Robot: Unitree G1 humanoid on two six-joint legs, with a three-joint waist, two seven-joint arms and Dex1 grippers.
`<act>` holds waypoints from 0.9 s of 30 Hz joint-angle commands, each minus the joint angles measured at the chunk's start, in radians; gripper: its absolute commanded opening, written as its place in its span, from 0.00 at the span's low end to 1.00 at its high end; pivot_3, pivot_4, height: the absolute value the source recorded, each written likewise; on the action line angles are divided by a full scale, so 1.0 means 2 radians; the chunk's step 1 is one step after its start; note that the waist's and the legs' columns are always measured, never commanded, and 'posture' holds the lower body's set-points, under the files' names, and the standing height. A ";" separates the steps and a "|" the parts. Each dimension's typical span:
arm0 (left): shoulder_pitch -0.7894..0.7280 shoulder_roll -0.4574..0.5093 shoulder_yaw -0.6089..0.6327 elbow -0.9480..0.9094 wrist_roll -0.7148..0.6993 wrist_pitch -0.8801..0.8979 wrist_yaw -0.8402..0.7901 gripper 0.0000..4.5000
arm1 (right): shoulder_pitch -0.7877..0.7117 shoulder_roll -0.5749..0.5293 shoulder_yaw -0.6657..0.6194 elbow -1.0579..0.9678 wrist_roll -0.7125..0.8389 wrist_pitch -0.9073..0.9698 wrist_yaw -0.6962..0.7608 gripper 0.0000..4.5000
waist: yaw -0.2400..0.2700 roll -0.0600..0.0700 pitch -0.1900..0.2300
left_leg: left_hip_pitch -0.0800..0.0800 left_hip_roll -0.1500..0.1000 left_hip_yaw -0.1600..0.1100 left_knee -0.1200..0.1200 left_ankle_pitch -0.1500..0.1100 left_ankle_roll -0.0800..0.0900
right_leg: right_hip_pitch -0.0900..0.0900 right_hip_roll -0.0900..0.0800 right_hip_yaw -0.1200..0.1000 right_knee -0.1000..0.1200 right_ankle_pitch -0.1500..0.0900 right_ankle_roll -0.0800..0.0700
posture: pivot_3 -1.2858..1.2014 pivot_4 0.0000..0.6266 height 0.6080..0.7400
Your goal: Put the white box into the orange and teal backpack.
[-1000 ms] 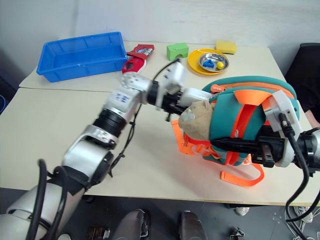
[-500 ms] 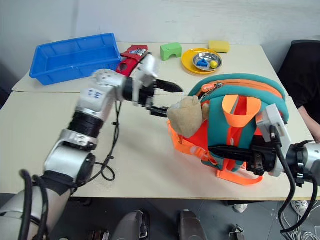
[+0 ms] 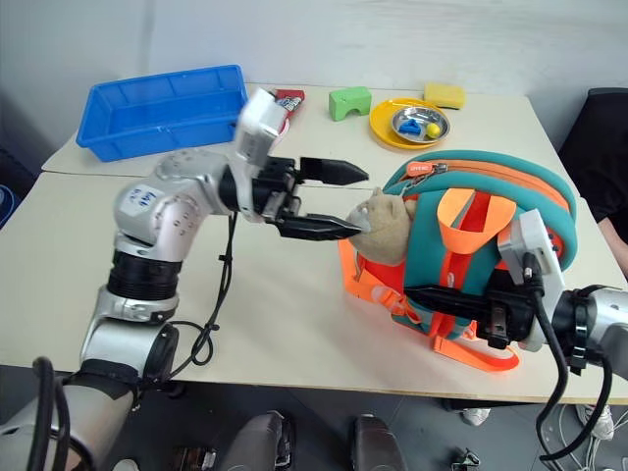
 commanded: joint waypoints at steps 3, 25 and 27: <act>0.000 -0.005 -0.021 0.004 -0.003 0.006 -0.004 1.00 | -0.006 0.004 -0.025 -0.015 0.052 -0.012 -0.029 0.00 | 0.000 0.000 0.000 | 0.000 0.000 0.000 0.000 0.000 0.000 | 0.000 0.000 0.000 0.000 0.000 0.000 | 0.52 0.24 1.00; -0.058 0.099 -0.033 0.258 0.101 -0.193 -0.094 0.14 | 0.104 0.012 -0.086 -0.031 0.022 -0.033 -0.020 0.00 | 0.000 0.000 0.000 | 0.000 0.000 0.001 -0.001 0.000 0.000 | 0.000 0.000 0.000 0.000 0.000 0.000 | 0.52 0.24 1.00; -0.054 0.099 -0.047 0.287 0.128 -0.233 -0.098 0.14 | 0.110 0.014 -0.088 -0.033 0.020 -0.035 -0.018 0.00 | 0.000 0.000 0.000 | 0.000 0.000 0.001 -0.001 0.000 0.000 | -0.001 0.000 0.000 0.000 0.000 0.000 | 0.52 0.24 1.00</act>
